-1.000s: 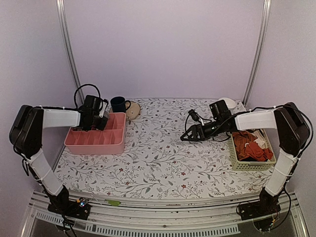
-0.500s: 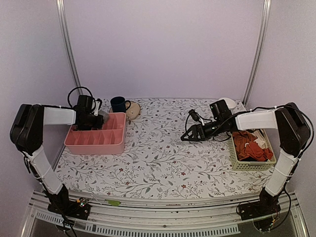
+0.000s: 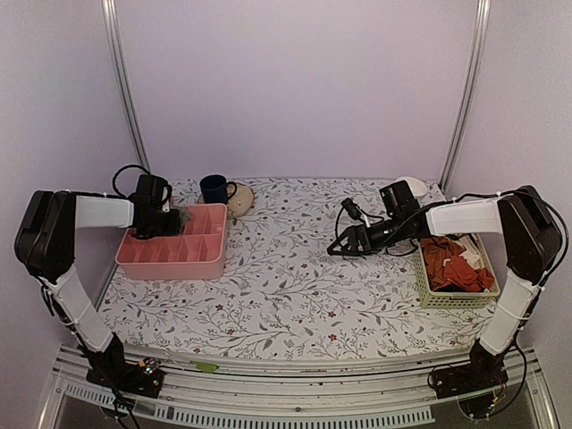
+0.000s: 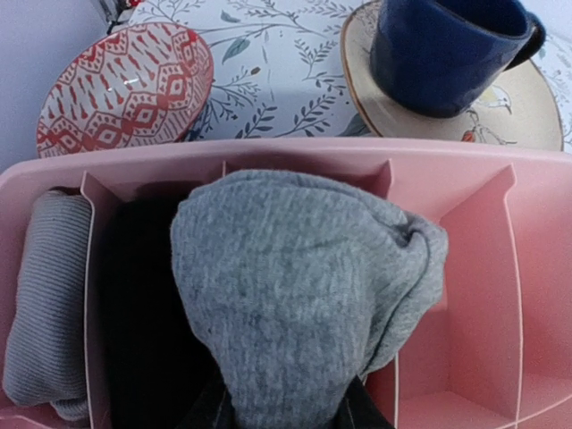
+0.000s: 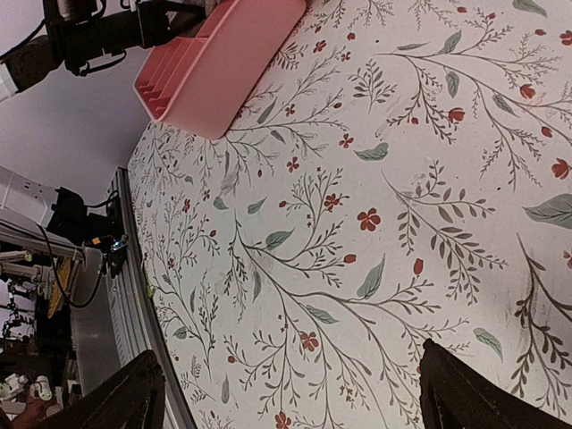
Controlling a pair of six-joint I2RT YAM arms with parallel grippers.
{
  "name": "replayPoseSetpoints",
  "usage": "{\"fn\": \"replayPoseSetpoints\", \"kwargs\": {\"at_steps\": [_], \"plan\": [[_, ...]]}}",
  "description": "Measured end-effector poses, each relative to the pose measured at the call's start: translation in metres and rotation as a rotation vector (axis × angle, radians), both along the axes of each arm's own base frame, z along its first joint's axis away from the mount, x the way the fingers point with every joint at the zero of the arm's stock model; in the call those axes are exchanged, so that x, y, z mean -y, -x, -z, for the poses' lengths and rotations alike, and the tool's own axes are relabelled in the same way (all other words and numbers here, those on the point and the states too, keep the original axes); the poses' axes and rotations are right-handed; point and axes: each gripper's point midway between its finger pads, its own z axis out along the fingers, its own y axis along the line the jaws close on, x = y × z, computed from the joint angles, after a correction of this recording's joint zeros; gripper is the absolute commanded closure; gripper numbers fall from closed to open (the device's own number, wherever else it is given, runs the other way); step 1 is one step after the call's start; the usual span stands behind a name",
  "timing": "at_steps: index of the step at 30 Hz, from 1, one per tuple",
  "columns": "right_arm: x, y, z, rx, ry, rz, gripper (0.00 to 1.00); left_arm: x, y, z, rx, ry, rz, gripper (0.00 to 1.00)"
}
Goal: Roll the underwear
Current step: Place the underwear in the storage box.
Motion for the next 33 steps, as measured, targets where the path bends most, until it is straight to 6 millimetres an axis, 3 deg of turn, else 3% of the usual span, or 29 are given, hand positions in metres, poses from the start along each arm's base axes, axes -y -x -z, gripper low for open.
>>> {"fn": "replayPoseSetpoints", "kwargs": {"at_steps": [11,15,21,33], "plan": [[0.0,0.0,0.0,0.0,-0.001,-0.001,0.01,-0.013,0.0,-0.012,0.021,-0.119,-0.093,1.0],[0.0,0.0,0.0,0.0,-0.001,-0.001,0.01,-0.001,-0.001,-0.035,0.08,-0.156,-0.068,1.0],[0.0,0.0,0.0,0.0,-0.001,-0.001,0.01,-0.004,-0.013,-0.073,0.156,-0.22,-0.079,1.0],[0.0,0.0,0.0,-0.001,-0.001,-0.001,0.01,-0.032,-0.004,-0.07,0.061,-0.432,-0.107,1.0]]}}
